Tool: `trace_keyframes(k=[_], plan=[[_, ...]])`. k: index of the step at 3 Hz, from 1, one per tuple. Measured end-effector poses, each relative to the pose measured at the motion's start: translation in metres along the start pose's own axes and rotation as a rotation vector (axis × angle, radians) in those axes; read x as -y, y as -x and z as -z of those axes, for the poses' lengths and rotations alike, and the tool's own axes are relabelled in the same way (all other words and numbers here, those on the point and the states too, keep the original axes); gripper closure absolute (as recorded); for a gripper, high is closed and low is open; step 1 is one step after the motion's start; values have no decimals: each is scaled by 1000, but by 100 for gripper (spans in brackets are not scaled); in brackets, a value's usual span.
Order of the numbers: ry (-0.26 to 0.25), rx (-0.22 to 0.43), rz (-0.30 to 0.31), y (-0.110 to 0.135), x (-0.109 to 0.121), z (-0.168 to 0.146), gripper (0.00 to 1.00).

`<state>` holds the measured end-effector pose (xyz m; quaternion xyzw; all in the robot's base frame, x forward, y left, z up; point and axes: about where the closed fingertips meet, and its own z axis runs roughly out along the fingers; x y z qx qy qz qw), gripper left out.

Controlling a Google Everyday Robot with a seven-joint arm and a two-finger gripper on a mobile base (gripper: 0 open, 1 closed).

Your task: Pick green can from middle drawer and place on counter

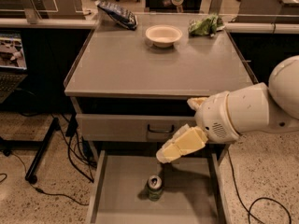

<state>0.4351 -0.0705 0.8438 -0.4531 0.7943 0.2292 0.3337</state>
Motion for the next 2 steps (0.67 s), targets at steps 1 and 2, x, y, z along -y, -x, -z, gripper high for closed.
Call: trace_keyframes(k=[1,2], plan=[[-1,3,5,0,-2,0,0],[24,68,28,-13,-13,-4,0]])
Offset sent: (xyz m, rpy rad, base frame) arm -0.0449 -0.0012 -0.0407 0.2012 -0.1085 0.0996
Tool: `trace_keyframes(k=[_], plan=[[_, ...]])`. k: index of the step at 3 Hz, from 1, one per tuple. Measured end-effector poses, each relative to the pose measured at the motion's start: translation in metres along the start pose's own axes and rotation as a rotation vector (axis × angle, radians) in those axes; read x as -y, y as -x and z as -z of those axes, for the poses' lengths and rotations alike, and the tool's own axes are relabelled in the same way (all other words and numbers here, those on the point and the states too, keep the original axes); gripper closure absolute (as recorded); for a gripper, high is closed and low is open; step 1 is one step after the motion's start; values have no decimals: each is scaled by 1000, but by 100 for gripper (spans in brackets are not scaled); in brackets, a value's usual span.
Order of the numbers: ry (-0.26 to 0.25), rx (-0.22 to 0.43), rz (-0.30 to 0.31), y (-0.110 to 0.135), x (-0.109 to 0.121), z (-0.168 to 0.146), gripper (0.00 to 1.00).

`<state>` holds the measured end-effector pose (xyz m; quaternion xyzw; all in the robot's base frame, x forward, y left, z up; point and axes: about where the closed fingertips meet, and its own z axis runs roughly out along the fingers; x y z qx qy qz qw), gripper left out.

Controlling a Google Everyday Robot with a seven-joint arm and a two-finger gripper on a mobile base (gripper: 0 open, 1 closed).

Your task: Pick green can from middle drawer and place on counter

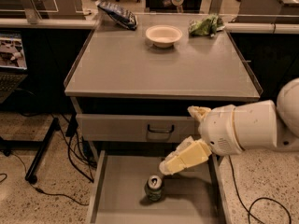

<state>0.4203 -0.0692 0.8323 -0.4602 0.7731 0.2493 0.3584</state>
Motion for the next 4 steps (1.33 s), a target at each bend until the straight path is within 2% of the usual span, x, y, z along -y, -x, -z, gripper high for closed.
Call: trace_keyframes(k=[1,2,3,4], plan=[[78,160,-67,-27,-10,-12,0],[110,230,-81,-49,-1,-23,0],[75,228,-68,-40,-10,-18,0],[66,276,-135,-47,-24,-45,0]])
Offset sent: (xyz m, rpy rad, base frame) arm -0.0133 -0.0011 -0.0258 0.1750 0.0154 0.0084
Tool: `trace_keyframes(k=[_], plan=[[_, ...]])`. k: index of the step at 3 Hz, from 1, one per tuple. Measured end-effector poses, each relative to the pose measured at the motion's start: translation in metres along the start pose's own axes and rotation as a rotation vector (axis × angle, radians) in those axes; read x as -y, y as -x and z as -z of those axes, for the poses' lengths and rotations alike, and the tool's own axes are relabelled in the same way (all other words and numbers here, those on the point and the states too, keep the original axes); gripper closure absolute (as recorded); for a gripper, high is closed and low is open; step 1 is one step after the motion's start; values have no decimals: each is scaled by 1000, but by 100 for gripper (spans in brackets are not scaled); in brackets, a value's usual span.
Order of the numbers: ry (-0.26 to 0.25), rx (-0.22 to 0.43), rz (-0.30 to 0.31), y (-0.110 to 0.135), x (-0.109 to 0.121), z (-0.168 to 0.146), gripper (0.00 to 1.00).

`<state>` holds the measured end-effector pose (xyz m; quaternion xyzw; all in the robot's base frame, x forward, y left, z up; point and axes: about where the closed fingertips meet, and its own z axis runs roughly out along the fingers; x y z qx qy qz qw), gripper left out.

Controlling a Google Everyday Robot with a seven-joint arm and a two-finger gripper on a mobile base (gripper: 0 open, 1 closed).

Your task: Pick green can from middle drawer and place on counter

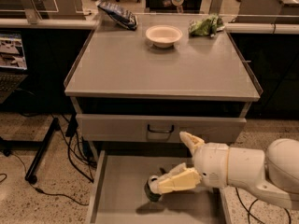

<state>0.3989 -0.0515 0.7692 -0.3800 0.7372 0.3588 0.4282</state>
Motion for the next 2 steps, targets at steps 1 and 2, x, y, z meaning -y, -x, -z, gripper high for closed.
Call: trace_keyframes(k=[1,2], plan=[[-10,77,-43,-24,15,-24,0],[7,123,-101,-57,38,-50,0]])
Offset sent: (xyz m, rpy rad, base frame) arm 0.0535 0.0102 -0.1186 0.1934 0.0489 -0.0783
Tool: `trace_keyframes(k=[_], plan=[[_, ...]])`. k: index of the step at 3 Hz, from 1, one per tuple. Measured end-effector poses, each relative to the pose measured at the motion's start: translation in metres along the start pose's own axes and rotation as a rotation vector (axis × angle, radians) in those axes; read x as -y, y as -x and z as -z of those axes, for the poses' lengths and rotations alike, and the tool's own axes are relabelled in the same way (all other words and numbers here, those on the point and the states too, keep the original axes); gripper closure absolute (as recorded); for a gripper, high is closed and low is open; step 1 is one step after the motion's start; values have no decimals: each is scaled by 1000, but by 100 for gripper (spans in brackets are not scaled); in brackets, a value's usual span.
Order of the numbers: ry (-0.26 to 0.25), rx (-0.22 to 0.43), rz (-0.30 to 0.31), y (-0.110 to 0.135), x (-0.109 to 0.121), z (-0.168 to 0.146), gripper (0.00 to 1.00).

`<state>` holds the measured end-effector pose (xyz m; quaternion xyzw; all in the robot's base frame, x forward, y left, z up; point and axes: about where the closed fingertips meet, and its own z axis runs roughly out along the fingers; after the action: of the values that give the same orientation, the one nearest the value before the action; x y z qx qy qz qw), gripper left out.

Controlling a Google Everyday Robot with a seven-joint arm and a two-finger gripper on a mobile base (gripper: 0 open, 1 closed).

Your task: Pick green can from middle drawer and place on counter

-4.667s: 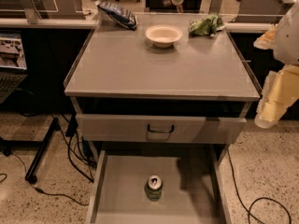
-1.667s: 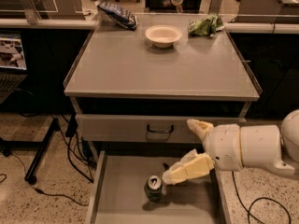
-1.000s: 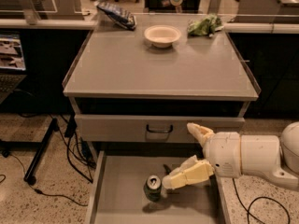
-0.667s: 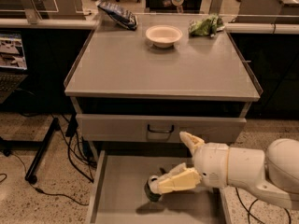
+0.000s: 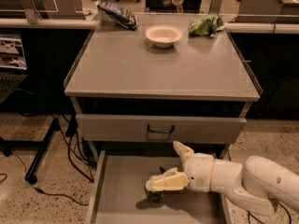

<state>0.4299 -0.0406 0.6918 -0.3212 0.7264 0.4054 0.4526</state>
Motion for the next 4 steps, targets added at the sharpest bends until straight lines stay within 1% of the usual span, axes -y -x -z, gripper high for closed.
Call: trace_keyframes(k=[1,2,3,4], plan=[[0,0,0,0,0,0,0],[-3,-19,112,9,-11,2,0],[-38,-34,360,22,-6,6,0],[-70,-4,531,28,18,8,0]])
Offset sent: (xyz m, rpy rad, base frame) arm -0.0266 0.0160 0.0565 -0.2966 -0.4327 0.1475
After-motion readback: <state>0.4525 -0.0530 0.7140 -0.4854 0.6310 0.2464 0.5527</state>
